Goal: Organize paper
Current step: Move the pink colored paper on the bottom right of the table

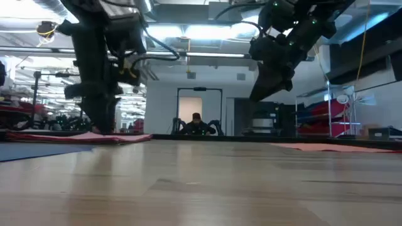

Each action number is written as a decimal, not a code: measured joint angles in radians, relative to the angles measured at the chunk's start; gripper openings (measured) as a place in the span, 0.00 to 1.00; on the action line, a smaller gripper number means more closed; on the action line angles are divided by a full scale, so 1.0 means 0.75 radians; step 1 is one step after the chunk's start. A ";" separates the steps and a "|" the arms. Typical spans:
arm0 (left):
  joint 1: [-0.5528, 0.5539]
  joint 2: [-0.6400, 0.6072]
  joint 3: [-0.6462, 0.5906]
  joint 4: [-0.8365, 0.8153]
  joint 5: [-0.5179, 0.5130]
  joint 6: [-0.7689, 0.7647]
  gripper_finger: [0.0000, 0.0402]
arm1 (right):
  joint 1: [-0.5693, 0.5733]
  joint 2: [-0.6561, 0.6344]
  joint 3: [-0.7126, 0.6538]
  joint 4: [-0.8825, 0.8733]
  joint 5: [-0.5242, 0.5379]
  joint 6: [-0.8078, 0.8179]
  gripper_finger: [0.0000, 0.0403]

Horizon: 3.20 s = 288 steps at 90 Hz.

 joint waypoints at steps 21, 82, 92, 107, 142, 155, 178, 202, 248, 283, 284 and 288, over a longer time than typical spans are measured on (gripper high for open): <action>-0.001 0.090 0.000 0.005 -0.008 -0.006 0.40 | 0.000 0.000 0.000 -0.007 0.001 -0.008 0.17; -0.007 -0.045 0.023 0.021 0.200 -0.099 0.00 | 0.000 -0.001 0.000 -0.022 0.036 -0.049 0.17; -0.024 -0.088 0.070 0.098 0.298 -0.094 0.00 | 0.000 -0.001 0.001 -0.033 0.036 -0.049 0.17; -0.048 -0.101 0.145 0.328 0.451 -0.099 0.00 | 0.000 -0.001 0.000 -0.052 0.018 -0.047 0.17; 0.056 -0.084 0.150 0.686 0.528 -0.194 0.07 | 0.000 -0.001 0.001 -0.050 -0.046 -0.044 0.17; 0.107 -0.042 0.149 0.771 0.535 -0.314 0.17 | 0.000 -0.001 0.001 -0.046 -0.051 -0.044 0.17; 0.180 0.021 0.149 0.916 0.442 -0.404 0.24 | 0.000 -0.001 0.001 -0.016 -0.093 0.057 0.17; 0.261 -0.038 0.146 1.010 0.422 -0.484 0.01 | 0.055 0.070 0.002 0.089 -0.106 0.196 0.11; 0.252 -0.231 -0.181 1.604 0.485 -0.666 0.00 | 0.123 0.258 0.001 0.408 -0.004 0.408 0.00; 0.269 -0.594 -0.460 1.750 0.525 -0.693 0.00 | 0.122 0.362 -0.001 0.667 0.089 0.226 0.00; 0.271 -0.606 -0.468 1.750 0.525 -0.693 0.00 | 0.122 0.371 -0.001 0.673 0.090 0.226 0.00; 0.282 -0.656 -0.500 1.746 0.526 -0.695 0.00 | 0.122 0.406 0.000 0.683 0.091 0.227 0.00</action>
